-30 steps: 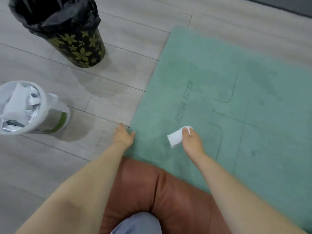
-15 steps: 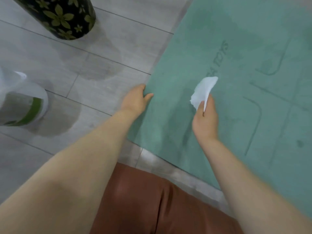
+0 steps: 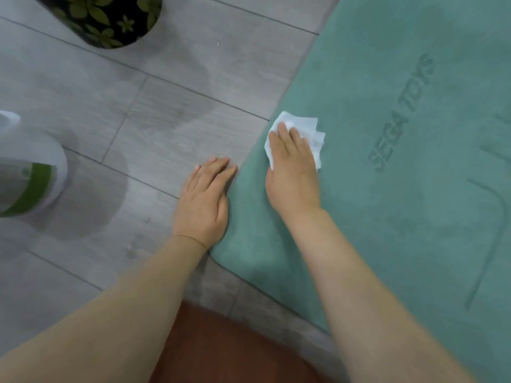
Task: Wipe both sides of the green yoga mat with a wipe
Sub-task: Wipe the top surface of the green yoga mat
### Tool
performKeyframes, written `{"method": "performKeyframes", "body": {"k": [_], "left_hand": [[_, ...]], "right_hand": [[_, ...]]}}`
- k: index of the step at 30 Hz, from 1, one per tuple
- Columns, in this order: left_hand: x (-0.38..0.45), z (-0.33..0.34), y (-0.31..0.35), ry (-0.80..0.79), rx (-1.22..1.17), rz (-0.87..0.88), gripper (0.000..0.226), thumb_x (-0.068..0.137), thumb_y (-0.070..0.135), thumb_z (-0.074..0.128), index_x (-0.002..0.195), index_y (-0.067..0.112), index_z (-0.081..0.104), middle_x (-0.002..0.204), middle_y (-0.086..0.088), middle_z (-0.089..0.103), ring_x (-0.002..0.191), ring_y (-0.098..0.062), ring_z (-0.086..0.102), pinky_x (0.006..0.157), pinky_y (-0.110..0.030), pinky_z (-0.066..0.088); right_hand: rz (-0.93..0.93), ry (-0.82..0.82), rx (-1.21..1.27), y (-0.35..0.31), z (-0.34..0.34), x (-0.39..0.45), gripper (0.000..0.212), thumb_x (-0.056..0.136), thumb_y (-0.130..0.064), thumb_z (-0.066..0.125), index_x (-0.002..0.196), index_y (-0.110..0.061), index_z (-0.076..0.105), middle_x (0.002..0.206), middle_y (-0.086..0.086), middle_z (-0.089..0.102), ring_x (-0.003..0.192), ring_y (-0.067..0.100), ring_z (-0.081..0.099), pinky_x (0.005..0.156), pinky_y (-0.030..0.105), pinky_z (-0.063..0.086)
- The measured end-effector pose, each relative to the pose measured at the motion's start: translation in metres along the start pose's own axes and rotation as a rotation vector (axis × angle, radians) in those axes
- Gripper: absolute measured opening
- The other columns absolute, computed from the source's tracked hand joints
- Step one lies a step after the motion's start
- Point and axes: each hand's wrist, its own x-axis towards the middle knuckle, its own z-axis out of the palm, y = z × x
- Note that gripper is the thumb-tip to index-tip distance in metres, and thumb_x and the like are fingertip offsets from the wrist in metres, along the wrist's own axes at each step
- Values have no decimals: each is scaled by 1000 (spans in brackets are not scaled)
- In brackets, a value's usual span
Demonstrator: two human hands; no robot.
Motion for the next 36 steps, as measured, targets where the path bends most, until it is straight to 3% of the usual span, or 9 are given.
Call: {"method": "performKeyframes", "body": {"k": [3,5,8,12,19,25,28,33,36], "left_hand": [[1,1,-1,-5,27,11,54,86,18,38,137,13,55,145,-7,49,138,-27,41,117,-46,26],[1,1,-1,-12,56,3,55,84,20,38,136,14,55,145,-7,49,137,-28,40,115,-49,29],[2,2,-1,-6,72,4,56,83,21,37,136,14,55,146,-6,48,137,-28,39,115,-49,28],[1,5,-6,20,66,7,55,86,20,37,136,15,56,146,-5,50,138,-27,40,115,-46,28],[1,8,-8,46,14,30,53,87,14,37,137,13,57,146,-6,51,139,-22,39,121,-33,19],[2,6,-5,38,24,17,53,88,17,35,137,13,57,146,-5,51,139,-24,41,120,-39,22],[1,7,-8,44,16,15,55,87,15,35,137,14,58,146,-5,51,140,-24,41,120,-39,22],[2,9,-10,48,6,22,57,83,13,36,135,14,59,145,-8,52,138,-26,43,119,-42,24],[2,9,-8,37,-6,31,58,82,14,36,135,14,59,145,-8,52,138,-26,43,119,-42,23]], "right_hand": [[-69,-96,85,-6,-3,-24,63,95,-51,35,141,-8,42,154,6,30,144,20,22,118,35,15],[-82,-120,263,1,-16,-28,45,97,-39,41,130,-13,57,146,1,43,139,16,33,115,33,24],[-149,-73,50,23,-23,-14,33,90,-19,55,123,-17,61,136,0,53,124,22,47,101,37,37],[0,57,24,-6,2,-32,8,80,-12,60,88,-10,63,89,10,56,79,33,54,66,38,42],[-577,-156,31,-9,-2,-23,24,87,-24,44,78,-8,59,75,14,59,65,33,57,56,35,38],[191,219,-92,52,-37,112,20,89,-17,45,98,-5,59,106,17,62,99,35,55,79,39,39],[-127,152,0,15,-12,44,11,83,-15,52,79,-8,59,81,17,62,76,36,58,66,40,40],[-947,-475,8,-15,1,-108,16,70,-14,68,76,-13,53,73,7,54,66,27,49,61,36,30],[-919,-226,-47,1,-1,-32,6,77,-19,56,74,-14,56,71,8,58,66,29,53,60,36,32]]}}
